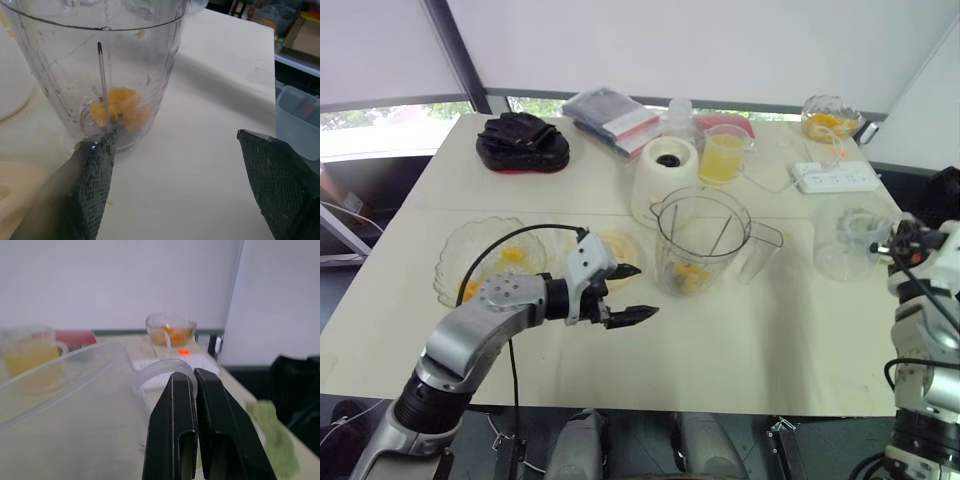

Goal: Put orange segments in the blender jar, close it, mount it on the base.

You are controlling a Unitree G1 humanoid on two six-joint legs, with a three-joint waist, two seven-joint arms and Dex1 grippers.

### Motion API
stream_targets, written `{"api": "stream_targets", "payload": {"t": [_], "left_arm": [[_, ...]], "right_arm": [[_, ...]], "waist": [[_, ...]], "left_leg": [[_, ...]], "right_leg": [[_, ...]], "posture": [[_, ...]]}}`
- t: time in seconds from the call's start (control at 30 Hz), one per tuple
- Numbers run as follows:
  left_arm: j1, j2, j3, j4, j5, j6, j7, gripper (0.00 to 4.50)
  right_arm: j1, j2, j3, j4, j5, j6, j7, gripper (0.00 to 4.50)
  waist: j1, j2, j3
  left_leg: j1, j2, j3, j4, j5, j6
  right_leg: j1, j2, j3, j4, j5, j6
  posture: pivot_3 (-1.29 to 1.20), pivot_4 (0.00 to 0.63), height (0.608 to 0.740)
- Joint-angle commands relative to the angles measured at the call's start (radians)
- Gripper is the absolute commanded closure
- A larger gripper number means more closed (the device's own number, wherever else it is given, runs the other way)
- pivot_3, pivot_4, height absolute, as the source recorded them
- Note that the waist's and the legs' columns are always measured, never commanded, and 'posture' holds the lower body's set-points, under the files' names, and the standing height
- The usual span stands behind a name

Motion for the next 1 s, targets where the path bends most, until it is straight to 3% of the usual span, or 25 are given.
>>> {"api": "stream_targets", "payload": {"t": [0.03,0.23,0.53,1.0], "left_arm": [[-0.023,-0.005,-0.002,0.009,0.001,-0.030,-0.017,0.53],[-0.047,-0.020,-0.018,0.050,0.019,-0.062,-0.035,0.53],[-0.055,-0.042,-0.032,0.081,0.047,-0.095,-0.038,0.53],[-0.049,-0.058,-0.029,0.081,0.068,-0.102,-0.023,0.53]], "right_arm": [[-0.072,-0.080,-0.022,-0.068,-0.009,0.004,0.021,4.47],[-0.254,-0.186,0.021,-0.047,-0.012,0.038,0.064,4.47],[-0.454,-0.221,0.142,-0.051,-0.016,0.109,0.135,4.47],[-0.445,-0.252,0.303,-0.158,-0.137,0.052,0.286,4.47]], "waist": [[0.000,0.000,0.000],[-0.001,0.001,0.001],[0.000,0.000,0.001],[0.002,0.000,0.001]], "left_leg": [[0.000,0.000,0.000,0.000,0.000,0.000],[0.000,0.000,0.000,0.001,0.000,0.000],[-0.001,0.000,0.000,-0.001,0.000,0.000],[-0.002,0.000,0.000,-0.001,0.000,0.000]], "right_leg": [[0.000,0.000,0.000,0.000,0.000,0.000],[0.000,0.000,0.000,0.000,0.000,0.000],[-0.001,0.000,0.000,0.000,0.000,0.000],[-0.002,-0.001,0.000,0.000,0.000,0.000]], "posture": [[0.00,0.150,0.740],[0.00,0.150,0.740],[0.00,0.150,0.740],[0.00,0.150,0.740]]}}
